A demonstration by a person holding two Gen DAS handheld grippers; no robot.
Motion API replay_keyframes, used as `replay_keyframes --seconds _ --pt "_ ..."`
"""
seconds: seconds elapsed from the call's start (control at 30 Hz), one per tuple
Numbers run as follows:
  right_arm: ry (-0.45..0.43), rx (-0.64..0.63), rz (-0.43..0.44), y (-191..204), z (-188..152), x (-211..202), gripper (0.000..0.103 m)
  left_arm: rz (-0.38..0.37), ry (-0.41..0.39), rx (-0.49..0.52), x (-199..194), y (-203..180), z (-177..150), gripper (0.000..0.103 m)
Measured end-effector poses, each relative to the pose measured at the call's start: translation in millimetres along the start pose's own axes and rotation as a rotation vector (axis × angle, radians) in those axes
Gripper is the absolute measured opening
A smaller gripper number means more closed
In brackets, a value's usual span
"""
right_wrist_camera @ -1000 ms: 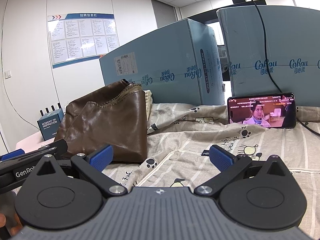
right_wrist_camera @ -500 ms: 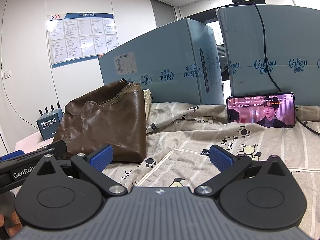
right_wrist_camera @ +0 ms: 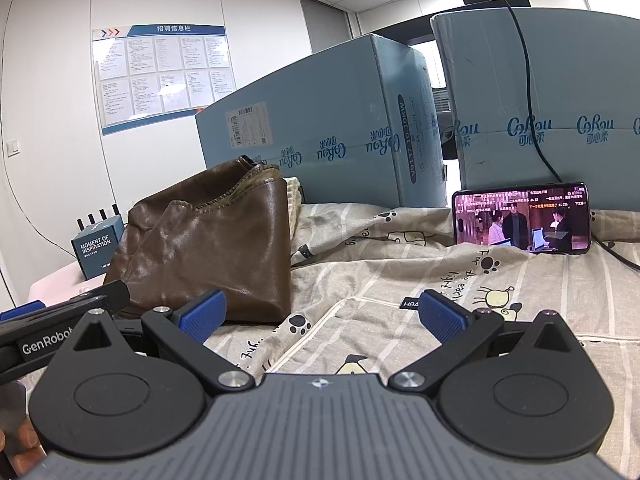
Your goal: Fold clothes
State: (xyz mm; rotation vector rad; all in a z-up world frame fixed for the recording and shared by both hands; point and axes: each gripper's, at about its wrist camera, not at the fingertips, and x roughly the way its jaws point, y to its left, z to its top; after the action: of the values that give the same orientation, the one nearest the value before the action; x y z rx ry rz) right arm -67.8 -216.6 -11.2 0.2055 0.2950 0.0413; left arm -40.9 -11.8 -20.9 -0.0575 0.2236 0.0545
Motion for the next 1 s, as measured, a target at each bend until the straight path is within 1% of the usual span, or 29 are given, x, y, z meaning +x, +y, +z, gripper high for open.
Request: replay_keyframes --seconds 0.23,1.0 --pt "0.001 -0.001 -0.001 0.1 -0.4 0.3 0.103 0.004 0.008 0.001 1.8 0.7 0.1 0.103" --pt "0.002 -0.002 -0.004 -0.6 -0.8 1.0 0.103 -0.019 0.017 0.01 0.6 -3.1 1.4 0.103"
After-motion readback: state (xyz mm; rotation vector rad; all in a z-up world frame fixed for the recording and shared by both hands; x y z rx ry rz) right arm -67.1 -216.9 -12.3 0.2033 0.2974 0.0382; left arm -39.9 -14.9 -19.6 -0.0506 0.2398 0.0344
